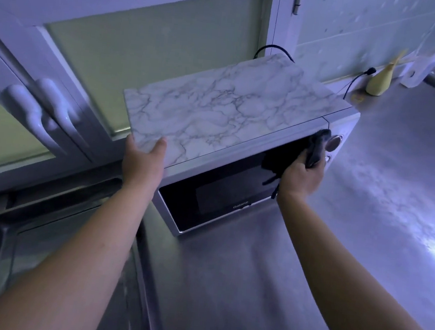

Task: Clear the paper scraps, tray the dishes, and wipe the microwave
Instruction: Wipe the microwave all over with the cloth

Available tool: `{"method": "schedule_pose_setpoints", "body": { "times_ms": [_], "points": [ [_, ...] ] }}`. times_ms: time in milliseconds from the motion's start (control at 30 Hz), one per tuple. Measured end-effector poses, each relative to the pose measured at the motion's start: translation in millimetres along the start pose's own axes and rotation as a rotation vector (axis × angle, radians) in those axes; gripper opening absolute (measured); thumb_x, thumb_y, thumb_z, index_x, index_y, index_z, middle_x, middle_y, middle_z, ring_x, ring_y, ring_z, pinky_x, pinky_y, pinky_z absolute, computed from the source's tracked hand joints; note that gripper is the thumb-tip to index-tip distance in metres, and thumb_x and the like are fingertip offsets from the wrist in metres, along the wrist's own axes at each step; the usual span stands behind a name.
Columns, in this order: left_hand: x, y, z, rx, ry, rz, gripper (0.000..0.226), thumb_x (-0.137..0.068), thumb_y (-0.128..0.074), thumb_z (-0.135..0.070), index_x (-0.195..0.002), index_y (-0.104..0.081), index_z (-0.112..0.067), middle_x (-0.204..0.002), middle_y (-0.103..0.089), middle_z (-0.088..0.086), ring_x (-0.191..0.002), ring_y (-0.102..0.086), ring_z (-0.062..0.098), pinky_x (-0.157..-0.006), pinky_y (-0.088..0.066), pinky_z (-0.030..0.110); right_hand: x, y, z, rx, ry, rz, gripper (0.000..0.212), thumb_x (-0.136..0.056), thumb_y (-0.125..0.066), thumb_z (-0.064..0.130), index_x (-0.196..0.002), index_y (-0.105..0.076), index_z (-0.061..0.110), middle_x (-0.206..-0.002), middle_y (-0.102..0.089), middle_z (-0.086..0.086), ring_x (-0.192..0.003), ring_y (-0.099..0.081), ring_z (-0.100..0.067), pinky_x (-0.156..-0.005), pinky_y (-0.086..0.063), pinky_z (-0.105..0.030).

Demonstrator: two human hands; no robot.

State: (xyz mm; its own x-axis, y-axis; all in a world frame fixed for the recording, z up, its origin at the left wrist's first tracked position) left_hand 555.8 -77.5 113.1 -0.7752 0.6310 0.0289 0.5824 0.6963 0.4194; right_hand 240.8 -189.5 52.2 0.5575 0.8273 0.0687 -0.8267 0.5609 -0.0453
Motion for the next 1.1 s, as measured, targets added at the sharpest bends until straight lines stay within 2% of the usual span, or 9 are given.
{"method": "schedule_pose_setpoints", "body": {
  "times_ms": [67,167,300,433,633,767,933,1100],
  "points": [
    [0,1,-1,-0.017,-0.006,-0.012,0.077,-0.092,-0.063,-0.047,-0.154,-0.031,-0.016,-0.156,-0.041,0.003,-0.141,-0.041,0.023,-0.116,-0.034,0.039,7,-6,-5,-0.004,-0.061,-0.024,0.043,-0.096,-0.053,0.029,-0.139,-0.056,0.033,-0.134,-0.062,0.011,-0.122,-0.053,-0.009,-0.098,-0.036,-0.015],
    [-3,1,0,-0.034,-0.007,-0.011,0.076,-0.091,-0.063,-0.047,-0.153,-0.033,-0.015,-0.154,-0.044,0.005,-0.140,-0.043,0.024,-0.115,-0.036,0.040,29,-14,-10,-0.031,-0.153,-0.036,0.044,-0.096,-0.054,0.031,-0.140,-0.055,0.033,-0.135,-0.063,0.011,-0.126,-0.055,-0.013,-0.109,-0.038,-0.026],
    [-5,1,2,-0.030,-0.001,-0.023,0.074,-0.090,-0.065,-0.047,-0.150,-0.038,-0.014,-0.150,-0.048,0.005,-0.137,-0.047,0.024,-0.114,-0.038,0.040,79,-23,-21,-0.132,-0.195,-0.004,0.046,-0.098,-0.056,0.022,-0.144,-0.053,0.029,-0.146,-0.053,0.013,-0.136,-0.046,-0.005,-0.114,-0.032,-0.023],
    [-5,0,3,-0.021,0.010,-0.036,0.075,-0.089,-0.066,-0.049,-0.150,-0.039,-0.015,-0.149,-0.049,0.004,-0.136,-0.048,0.022,-0.113,-0.039,0.039,143,-32,-39,-0.153,-0.206,0.125,0.047,-0.099,-0.056,0.018,-0.145,-0.052,0.028,-0.148,-0.049,0.017,-0.138,-0.040,0.003,-0.117,-0.027,-0.019],
    [-5,0,4,-0.001,-0.002,-0.045,0.078,-0.088,-0.068,-0.047,-0.151,-0.037,-0.013,-0.150,-0.048,0.003,-0.137,-0.047,0.019,-0.114,-0.038,0.037,212,-43,-55,-0.152,-0.254,0.272,0.050,-0.098,-0.055,0.013,-0.145,-0.050,0.031,-0.144,-0.047,0.025,-0.124,-0.034,0.027,-0.106,-0.023,-0.001],
    [-6,0,3,-0.010,-0.017,-0.059,0.075,-0.087,-0.069,-0.046,-0.148,-0.041,-0.011,-0.146,-0.053,0.003,-0.133,-0.050,0.019,-0.112,-0.040,0.036,242,-46,-50,-0.201,-0.315,0.360,0.052,-0.097,-0.057,0.008,-0.144,-0.051,0.029,-0.148,-0.044,0.020,-0.132,-0.034,0.019,-0.109,-0.025,-0.006],
    [-6,0,5,0.016,-0.008,-0.044,0.068,-0.088,-0.069,-0.044,-0.144,-0.047,-0.013,-0.140,-0.058,0.001,-0.126,-0.057,0.018,-0.110,-0.044,0.039,289,-41,-43,-0.227,-0.321,0.559,0.063,-0.092,-0.056,-0.005,-0.133,-0.051,0.042,-0.151,-0.048,0.010,-0.140,-0.037,0.006,-0.116,-0.027,-0.015],
    [-3,1,0,-0.029,-0.017,-0.070,0.069,-0.088,-0.067,-0.047,-0.144,-0.047,-0.012,-0.142,-0.056,0.001,-0.128,-0.055,0.018,-0.110,-0.043,0.035,271,-28,-44,-0.313,-0.331,0.777,0.046,-0.095,-0.055,-0.003,-0.133,-0.063,0.021,-0.140,-0.060,0.006,-0.134,-0.050,-0.003,-0.116,-0.036,-0.026]
  ]
}}
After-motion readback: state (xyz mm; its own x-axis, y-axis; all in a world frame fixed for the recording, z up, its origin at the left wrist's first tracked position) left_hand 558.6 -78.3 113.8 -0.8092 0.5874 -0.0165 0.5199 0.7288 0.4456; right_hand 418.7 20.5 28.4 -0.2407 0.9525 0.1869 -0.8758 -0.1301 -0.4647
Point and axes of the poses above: each hand's wrist, its own x-axis away from the middle knuckle, its own y-axis out of the back of the hand, z = x × y, the point moved 5 cm from there along -x, towards the middle knuckle
